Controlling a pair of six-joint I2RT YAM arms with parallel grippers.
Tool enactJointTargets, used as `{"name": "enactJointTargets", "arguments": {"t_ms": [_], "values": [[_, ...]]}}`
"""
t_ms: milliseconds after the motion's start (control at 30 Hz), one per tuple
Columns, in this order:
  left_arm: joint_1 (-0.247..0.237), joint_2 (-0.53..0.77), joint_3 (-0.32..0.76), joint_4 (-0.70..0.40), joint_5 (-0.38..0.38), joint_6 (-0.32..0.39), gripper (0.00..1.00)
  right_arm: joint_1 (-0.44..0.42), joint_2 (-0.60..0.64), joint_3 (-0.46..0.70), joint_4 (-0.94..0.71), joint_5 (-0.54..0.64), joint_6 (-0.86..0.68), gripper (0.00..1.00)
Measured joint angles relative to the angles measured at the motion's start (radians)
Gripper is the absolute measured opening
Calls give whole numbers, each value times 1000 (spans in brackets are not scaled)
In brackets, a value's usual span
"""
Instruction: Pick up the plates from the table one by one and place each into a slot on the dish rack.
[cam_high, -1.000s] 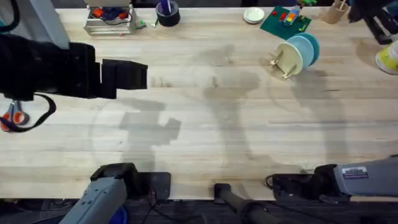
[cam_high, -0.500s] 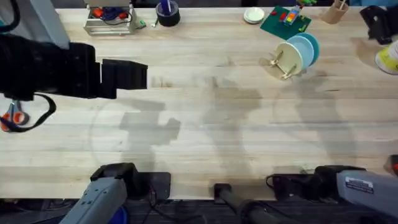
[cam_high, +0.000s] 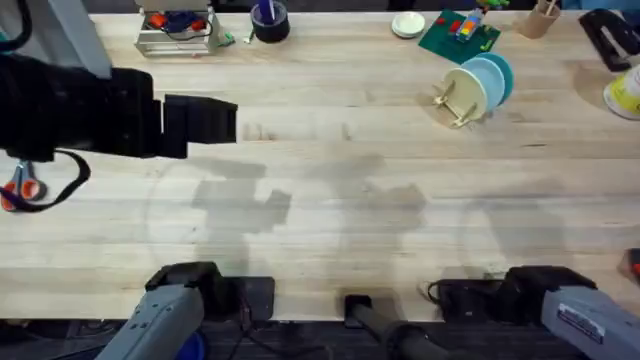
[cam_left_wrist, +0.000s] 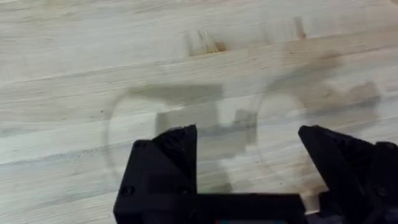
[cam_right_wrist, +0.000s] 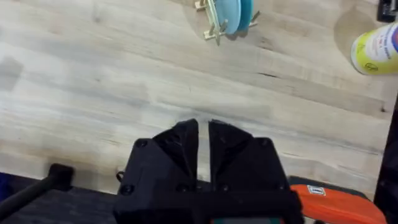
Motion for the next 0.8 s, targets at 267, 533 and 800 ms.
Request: {"name": "enactJointTargets", "arguments": {"t_ms": [267,533,800], "values": [[0,0,0,0,0,0,995,0,-102,-84,0,0,30,681],[0,0,0,0,0,0,995,0,-121,-88,0,0,30,992],[0,0,0,0,0,0,995,0,-121,-88,0,0,30,994]]}}
